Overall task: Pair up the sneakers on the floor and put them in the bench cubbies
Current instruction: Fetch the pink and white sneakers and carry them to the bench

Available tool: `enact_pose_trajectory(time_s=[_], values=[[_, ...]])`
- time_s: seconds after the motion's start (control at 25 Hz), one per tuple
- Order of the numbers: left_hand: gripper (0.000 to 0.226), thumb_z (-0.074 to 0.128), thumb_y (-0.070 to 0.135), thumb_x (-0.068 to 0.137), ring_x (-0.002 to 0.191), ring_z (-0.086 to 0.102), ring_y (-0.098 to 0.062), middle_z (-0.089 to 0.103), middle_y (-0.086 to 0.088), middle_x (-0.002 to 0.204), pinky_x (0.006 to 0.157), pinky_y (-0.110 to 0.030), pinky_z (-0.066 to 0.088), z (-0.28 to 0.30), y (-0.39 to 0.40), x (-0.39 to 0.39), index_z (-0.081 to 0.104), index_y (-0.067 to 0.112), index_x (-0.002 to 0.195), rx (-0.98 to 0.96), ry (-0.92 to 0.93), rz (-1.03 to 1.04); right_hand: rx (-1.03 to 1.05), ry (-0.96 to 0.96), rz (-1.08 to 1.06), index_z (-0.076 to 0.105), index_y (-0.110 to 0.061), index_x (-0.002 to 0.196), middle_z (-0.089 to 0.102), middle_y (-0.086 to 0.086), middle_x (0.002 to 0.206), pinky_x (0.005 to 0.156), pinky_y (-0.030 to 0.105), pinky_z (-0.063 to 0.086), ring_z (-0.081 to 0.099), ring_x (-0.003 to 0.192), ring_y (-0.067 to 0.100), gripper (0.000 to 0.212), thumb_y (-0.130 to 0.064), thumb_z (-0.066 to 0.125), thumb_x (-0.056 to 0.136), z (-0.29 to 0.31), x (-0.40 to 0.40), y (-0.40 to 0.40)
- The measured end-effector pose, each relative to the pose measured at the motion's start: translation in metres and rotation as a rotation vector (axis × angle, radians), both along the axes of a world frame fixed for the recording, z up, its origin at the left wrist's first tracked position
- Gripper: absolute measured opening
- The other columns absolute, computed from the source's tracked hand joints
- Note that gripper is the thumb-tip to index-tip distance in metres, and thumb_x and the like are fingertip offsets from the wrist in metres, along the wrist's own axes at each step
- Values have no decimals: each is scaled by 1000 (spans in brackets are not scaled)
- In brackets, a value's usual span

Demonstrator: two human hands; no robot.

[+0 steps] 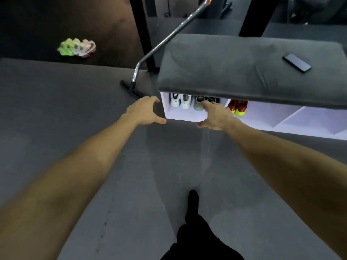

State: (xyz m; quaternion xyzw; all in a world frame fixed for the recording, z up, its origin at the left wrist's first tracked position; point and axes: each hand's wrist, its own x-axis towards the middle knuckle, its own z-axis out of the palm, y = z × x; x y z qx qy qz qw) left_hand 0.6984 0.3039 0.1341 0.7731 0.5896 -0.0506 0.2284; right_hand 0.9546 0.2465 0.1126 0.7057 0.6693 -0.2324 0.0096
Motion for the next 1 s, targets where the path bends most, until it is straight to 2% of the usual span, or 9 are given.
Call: enact_pose_trajectory(time_s=[0.2,0.44,0.6,0.8,1.0], values=[[95,82,56,64,129,45,-25,42,-2,143,103,-47,42,7,-27,-60,41,24,143,-97,5,124,-65,-17,122,32,-27,144,50,6,142,106,46,37,47,129,32,87,-50,74,72,11,-51,-4],[92,80,56,69,131,44,-26,39,-3,146,105,-47,41,-25,-72,-119,38,24,144,-227,-2,365,-175,22,322,34,-29,143,54,6,135,104,44,34,48,125,29,82,-48,74,73,-1,-123,16],[95,81,58,63,130,45,-27,42,-4,144,106,-48,40,-55,-81,-164,41,24,142,-314,-34,508,-249,11,425,34,-28,144,53,7,136,106,43,38,50,125,29,83,-46,74,73,-16,-175,47],[95,78,59,63,130,44,-29,42,-6,145,105,-51,39,-86,-38,-238,40,24,142,-365,-47,591,-345,-38,514,33,-29,144,49,6,141,110,44,35,47,130,28,84,-38,75,72,-45,-253,107],[97,80,60,65,132,44,-27,40,0,147,105,-50,38,-82,59,-344,36,28,145,-353,0,616,-360,-29,522,33,-30,143,49,7,139,109,45,30,46,129,29,77,-32,71,76,-56,-365,211]])
